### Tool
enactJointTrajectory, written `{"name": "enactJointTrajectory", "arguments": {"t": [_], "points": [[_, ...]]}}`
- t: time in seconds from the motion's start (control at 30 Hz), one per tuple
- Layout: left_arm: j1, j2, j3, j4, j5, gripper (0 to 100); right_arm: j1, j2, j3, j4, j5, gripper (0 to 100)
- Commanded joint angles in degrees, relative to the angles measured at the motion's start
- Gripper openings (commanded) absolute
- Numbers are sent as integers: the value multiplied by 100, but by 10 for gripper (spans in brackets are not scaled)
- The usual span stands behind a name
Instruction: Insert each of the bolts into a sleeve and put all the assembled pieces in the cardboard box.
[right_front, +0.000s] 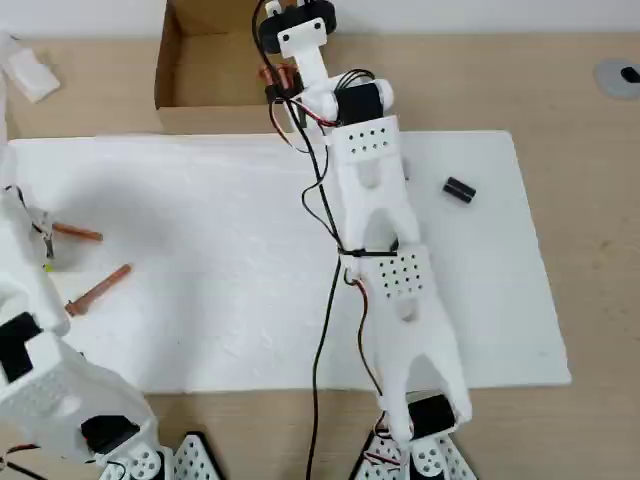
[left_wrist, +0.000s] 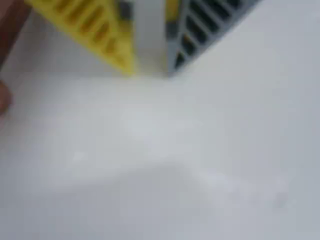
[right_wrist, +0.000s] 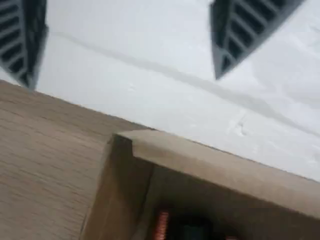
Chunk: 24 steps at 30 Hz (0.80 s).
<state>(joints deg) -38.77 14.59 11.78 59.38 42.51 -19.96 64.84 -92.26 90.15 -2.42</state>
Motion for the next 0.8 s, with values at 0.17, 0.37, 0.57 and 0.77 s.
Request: {"name": "enactJointTrajectory", "arguments": {"t": [0.17, 0.37, 0.57, 0.77], "points": [[589, 602, -1829, 1556, -1266, 10, 13, -541, -312, 18, -35, 265], [738, 655, -2699, 2251, -2848, 10, 22, -541, -312, 18, -35, 264], [440, 655, -2971, 2224, -2971, 10, 31, -541, -312, 18, -35, 264], [343, 664, -2954, 2215, -2919, 13, 31, -541, -312, 18, -35, 264]]}}
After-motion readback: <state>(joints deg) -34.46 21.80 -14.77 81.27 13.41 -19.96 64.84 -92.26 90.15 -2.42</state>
